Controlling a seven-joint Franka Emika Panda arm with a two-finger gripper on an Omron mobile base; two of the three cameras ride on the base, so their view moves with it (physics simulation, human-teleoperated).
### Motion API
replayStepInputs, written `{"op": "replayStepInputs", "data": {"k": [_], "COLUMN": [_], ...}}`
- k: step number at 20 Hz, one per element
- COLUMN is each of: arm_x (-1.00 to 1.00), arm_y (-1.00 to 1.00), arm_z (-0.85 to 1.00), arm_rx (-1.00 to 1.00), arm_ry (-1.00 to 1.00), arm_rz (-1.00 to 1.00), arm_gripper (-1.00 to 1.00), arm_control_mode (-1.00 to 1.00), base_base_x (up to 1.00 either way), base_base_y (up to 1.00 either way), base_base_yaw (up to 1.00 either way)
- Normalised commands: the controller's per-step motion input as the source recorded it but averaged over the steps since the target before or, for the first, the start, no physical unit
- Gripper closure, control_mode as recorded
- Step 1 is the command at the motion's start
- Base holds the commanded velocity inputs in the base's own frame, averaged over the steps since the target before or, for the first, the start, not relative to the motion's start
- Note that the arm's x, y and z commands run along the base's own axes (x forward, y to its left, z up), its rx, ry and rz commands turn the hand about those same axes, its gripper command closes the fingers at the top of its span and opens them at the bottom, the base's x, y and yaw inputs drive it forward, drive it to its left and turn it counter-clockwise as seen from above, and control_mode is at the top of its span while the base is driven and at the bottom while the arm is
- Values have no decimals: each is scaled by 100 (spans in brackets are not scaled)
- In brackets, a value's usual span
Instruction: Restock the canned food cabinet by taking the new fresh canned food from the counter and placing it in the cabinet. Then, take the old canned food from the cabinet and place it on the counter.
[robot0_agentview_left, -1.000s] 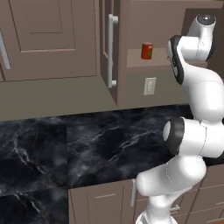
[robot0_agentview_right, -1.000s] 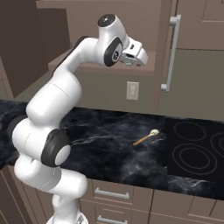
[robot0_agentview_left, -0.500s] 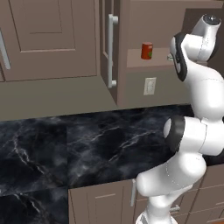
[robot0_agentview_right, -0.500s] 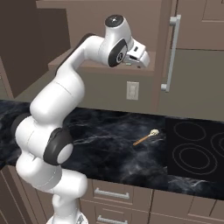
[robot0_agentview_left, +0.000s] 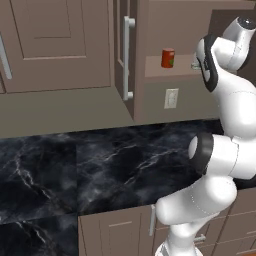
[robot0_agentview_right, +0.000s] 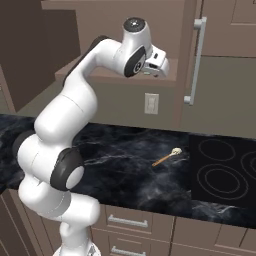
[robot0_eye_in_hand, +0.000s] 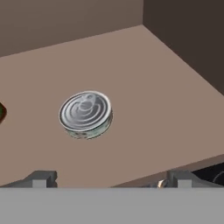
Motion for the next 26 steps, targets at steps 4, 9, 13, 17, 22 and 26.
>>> {"op": "replayStepInputs", "data": {"k": [4, 9, 13, 17, 22, 26], "arm_x": [0, 1, 7, 0, 8, 21], "arm_y": [4, 16, 21, 9, 0, 0], "arm_z": [0, -7, -12, -32, -24, -8], "arm_rx": [-2, -4, -5, -5, -1, 0], "arm_ry": [-1, 0, 0, 0, 0, 0], "arm_rz": [7, 1, 0, 0, 0, 0], "arm_gripper": [-100, -100, -100, -100, -100, -100], "arm_control_mode": [-100, -100, -100, -100, -100, -100], "base_base_x": [0, 0, 0, 0, 0, 0], "base_base_y": [0, 0, 0, 0, 0, 0], "base_base_yaw": [0, 0, 0, 0, 0, 0]}}
